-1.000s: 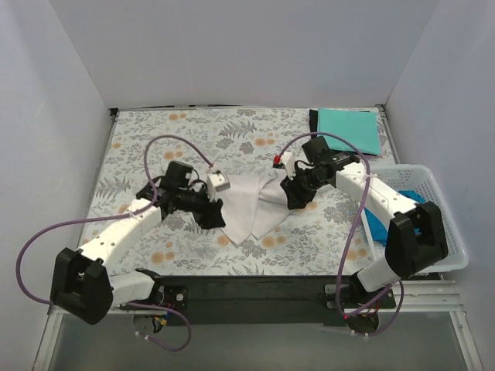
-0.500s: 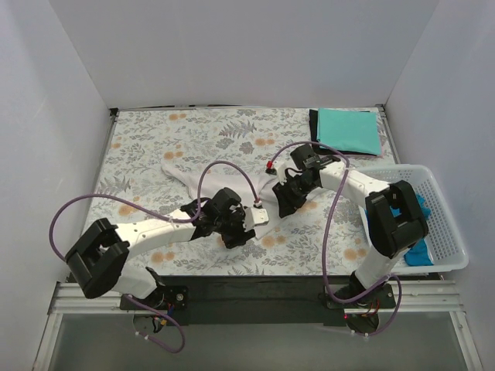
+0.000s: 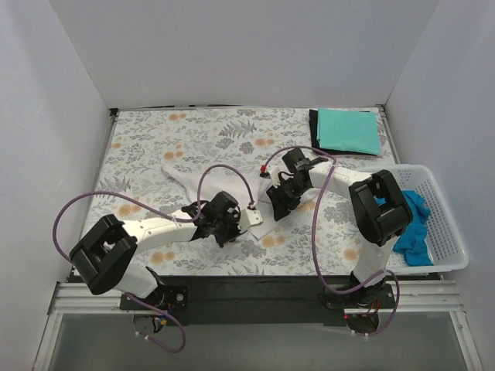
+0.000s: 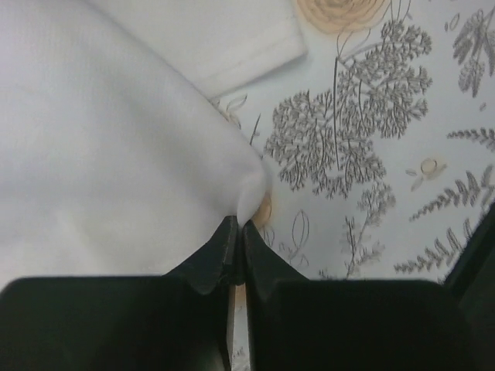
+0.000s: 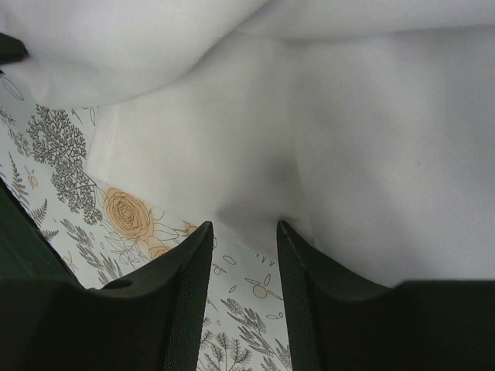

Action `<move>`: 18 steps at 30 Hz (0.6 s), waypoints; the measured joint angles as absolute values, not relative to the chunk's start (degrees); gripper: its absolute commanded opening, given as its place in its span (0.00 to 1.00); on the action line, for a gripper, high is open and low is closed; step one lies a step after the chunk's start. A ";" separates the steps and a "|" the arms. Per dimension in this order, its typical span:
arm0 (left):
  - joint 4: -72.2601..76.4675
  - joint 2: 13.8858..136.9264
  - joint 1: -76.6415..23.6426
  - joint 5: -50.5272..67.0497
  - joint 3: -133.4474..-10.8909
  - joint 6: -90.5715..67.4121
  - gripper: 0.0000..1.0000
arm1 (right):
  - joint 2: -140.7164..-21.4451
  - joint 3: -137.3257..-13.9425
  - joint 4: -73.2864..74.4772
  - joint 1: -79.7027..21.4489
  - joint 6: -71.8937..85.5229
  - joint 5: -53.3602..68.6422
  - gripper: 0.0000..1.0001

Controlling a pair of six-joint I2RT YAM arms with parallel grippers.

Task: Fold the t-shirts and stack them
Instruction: Flatten the tshirt out

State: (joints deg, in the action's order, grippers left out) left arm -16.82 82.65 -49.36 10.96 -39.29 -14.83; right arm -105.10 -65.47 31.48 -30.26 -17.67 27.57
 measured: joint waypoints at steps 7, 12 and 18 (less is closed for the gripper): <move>-29.93 74.63 -26.76 20.34 -42.98 -14.48 0.00 | -102.76 -63.64 31.38 -27.81 -23.31 24.91 0.49; -35.05 75.96 -14.02 28.58 -52.14 -14.85 0.00 | -99.79 -63.09 35.11 -26.50 -30.33 20.29 0.53; -36.97 87.18 -6.39 33.69 -61.87 -21.06 0.00 | -93.38 -63.24 37.93 -34.52 -32.82 18.94 0.63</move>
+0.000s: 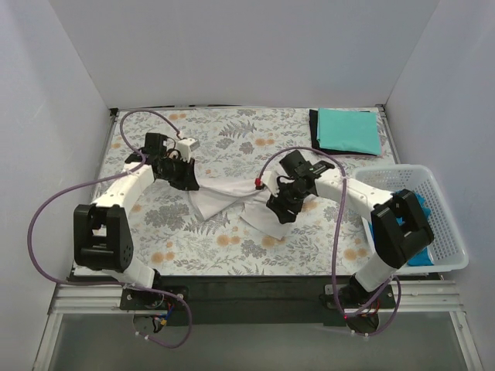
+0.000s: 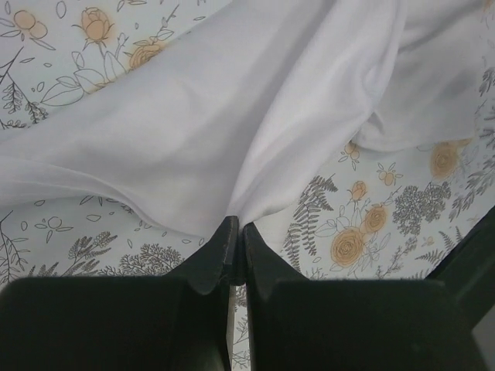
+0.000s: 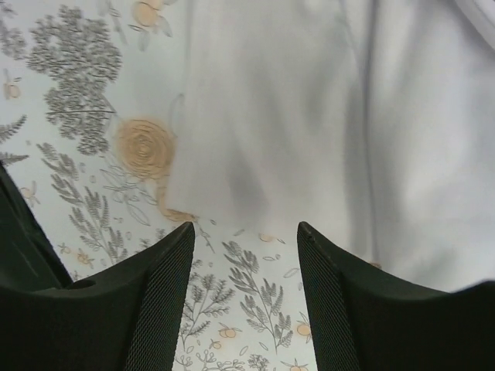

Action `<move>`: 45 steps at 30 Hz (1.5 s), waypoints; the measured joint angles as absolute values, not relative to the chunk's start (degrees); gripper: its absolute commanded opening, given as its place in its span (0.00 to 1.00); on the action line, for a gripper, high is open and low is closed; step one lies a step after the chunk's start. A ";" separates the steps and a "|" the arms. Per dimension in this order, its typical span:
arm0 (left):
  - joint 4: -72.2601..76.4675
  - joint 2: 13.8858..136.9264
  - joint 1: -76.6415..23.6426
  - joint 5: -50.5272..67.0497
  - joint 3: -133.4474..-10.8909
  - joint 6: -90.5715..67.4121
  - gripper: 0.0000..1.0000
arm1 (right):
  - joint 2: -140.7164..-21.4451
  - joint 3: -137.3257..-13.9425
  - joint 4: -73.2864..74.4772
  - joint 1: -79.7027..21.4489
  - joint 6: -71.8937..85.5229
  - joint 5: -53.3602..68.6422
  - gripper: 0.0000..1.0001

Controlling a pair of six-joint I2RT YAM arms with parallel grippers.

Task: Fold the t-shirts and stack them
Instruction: Flatten the tshirt out

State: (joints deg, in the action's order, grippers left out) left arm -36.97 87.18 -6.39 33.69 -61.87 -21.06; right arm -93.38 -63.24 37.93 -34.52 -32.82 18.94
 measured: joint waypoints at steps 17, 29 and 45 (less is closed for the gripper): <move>-38.96 95.42 -1.02 36.45 -68.38 -27.51 0.00 | -97.89 -59.99 34.17 -47.05 -29.93 12.10 0.68; -39.57 103.98 3.49 33.30 -83.99 -25.93 0.00 | -88.84 -50.41 29.08 -47.48 -32.08 6.09 0.01; -30.22 133.69 4.89 16.99 -120.33 -28.34 0.52 | -75.37 -45.43 40.69 -40.32 -39.79 9.02 0.01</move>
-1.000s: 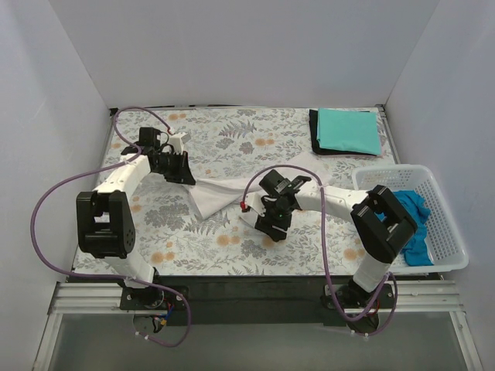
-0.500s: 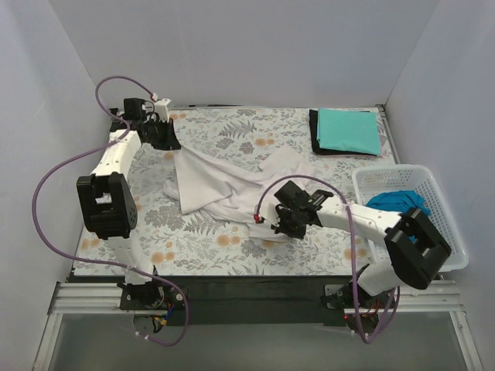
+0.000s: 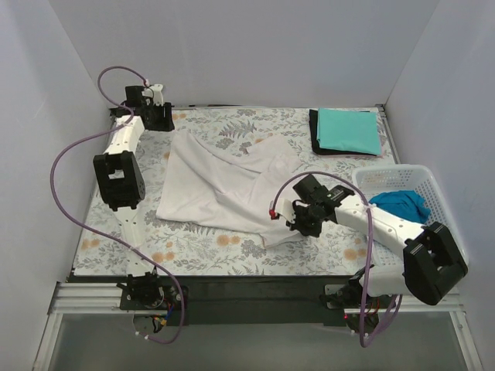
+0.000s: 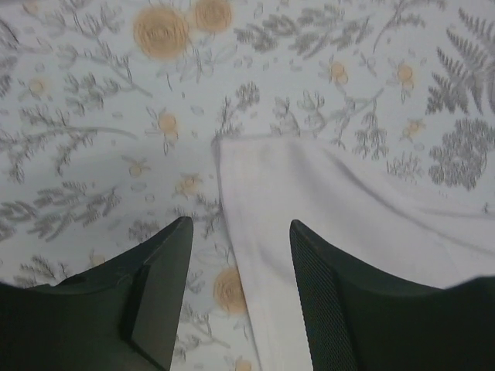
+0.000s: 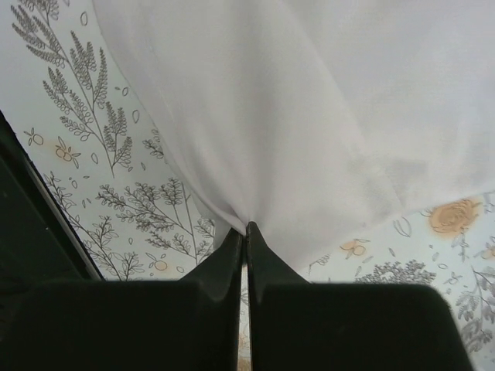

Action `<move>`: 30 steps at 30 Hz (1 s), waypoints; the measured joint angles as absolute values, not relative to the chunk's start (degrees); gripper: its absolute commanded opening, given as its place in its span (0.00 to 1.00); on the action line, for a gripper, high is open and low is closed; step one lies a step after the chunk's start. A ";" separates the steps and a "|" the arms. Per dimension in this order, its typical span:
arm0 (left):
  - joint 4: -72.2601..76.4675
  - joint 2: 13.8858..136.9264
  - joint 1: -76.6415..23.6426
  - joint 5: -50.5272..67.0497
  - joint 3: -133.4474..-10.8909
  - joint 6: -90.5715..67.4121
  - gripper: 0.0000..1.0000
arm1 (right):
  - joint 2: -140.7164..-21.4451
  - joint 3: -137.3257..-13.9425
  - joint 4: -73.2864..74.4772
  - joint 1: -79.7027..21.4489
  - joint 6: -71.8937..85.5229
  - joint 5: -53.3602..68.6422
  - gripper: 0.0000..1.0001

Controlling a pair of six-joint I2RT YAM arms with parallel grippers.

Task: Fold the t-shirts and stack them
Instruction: Flatten the tshirt out

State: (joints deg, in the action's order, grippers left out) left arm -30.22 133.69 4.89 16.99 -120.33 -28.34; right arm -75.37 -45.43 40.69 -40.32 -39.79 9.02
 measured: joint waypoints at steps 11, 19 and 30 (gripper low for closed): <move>-45.01 96.88 15.03 34.02 -77.03 -11.00 0.56 | -80.16 -64.93 41.71 -30.22 -39.42 14.90 0.01; -43.03 93.32 11.14 32.86 -60.10 -10.76 0.59 | -80.95 -78.04 41.95 -28.34 -38.52 18.48 0.01; -33.61 98.78 4.19 19.57 -59.42 -17.78 0.38 | -80.60 -80.47 41.87 -26.63 -37.10 20.75 0.01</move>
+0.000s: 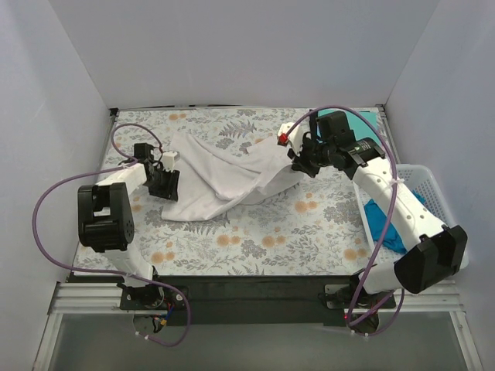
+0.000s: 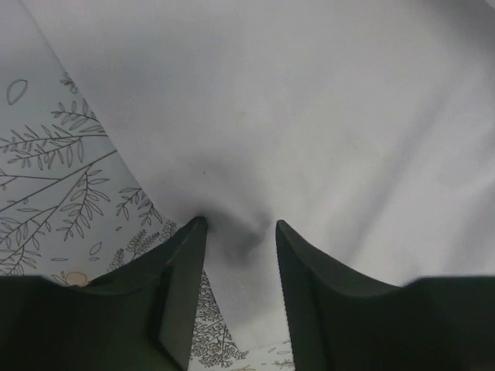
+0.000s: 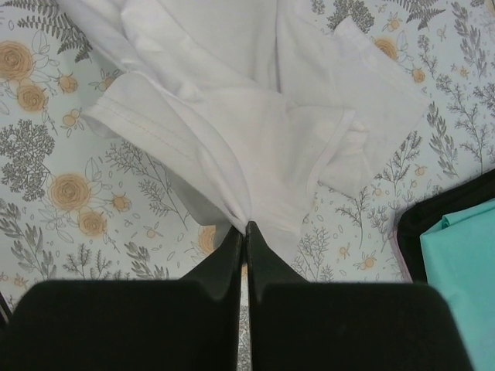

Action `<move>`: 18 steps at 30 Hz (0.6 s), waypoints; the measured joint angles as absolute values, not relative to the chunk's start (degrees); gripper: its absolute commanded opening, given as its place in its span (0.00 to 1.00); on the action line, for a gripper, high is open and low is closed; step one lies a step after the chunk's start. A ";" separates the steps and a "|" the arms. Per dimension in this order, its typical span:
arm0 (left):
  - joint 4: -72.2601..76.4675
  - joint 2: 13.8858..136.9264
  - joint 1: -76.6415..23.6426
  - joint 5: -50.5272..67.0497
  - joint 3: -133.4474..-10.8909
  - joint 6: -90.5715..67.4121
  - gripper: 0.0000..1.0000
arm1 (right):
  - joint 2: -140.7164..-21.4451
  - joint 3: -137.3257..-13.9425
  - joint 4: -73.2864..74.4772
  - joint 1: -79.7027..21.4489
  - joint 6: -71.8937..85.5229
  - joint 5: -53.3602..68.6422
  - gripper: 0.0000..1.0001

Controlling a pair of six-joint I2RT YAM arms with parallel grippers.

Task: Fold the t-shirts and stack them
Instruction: Flatten the tshirt out

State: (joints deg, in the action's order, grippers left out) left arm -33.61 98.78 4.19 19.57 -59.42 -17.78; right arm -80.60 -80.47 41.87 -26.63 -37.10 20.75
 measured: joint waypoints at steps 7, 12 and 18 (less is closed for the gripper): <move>-35.29 98.78 4.45 19.97 -59.96 -18.46 0.00 | -71.94 -72.25 42.65 -26.63 -40.32 20.93 0.01; -44.73 91.70 5.61 23.51 -64.75 -17.82 0.00 | -62.15 -69.41 43.46 -26.63 -43.77 19.84 0.01; -46.50 100.73 5.85 24.45 -83.13 -20.88 0.01 | -66.67 -67.96 37.93 -26.52 -45.43 16.40 0.01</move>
